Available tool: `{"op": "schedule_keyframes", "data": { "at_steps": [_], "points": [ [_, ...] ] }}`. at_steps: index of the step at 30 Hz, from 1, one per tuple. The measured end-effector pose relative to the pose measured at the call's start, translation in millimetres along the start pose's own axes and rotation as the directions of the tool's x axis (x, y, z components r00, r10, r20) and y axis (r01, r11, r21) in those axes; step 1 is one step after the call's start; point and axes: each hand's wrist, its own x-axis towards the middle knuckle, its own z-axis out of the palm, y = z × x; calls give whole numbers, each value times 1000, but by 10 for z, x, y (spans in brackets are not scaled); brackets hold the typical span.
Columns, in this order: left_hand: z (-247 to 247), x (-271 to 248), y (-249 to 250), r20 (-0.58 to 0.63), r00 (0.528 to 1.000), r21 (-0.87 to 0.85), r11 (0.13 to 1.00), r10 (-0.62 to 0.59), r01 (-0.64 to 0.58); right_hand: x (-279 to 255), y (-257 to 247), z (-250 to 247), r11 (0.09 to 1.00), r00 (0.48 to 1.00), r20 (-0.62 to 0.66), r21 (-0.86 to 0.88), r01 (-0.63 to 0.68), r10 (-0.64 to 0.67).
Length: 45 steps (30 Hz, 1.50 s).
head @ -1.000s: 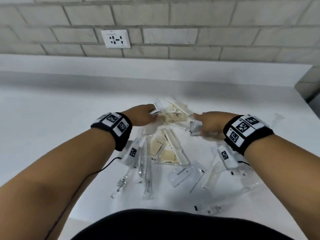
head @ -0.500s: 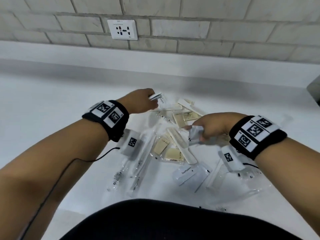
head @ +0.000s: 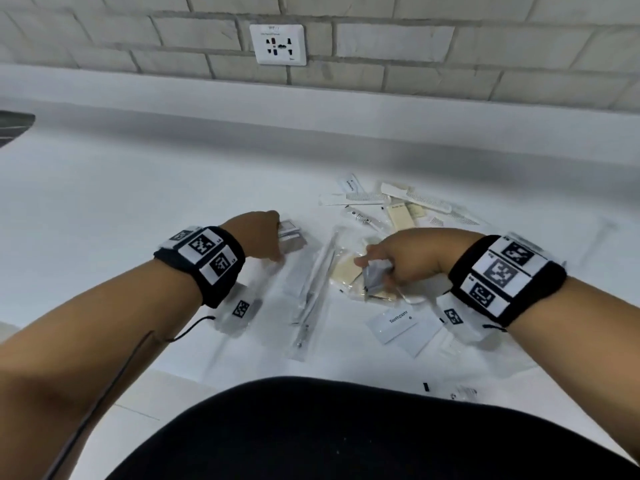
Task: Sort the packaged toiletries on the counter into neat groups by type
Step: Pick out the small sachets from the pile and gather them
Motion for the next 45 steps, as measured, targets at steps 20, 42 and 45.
{"op": "schedule_keyframes", "data": {
  "at_steps": [20, 42, 45],
  "points": [
    [-94, -151, -168, 1, 993, -999, -35, 115, 5, -291, -53, -189, 669, 816, -542, 685, 290, 200],
    [27, -56, 502, -186, 976, -568, 798, 117, -203, -665, 0, -57, 408, 613, -543, 839, 360, 574],
    [-159, -123, 621, -267, 959, -920, 269, 95, -283, -679, -133, -50, 260, 692, -535, 843, 470, 485]
  ]
}}
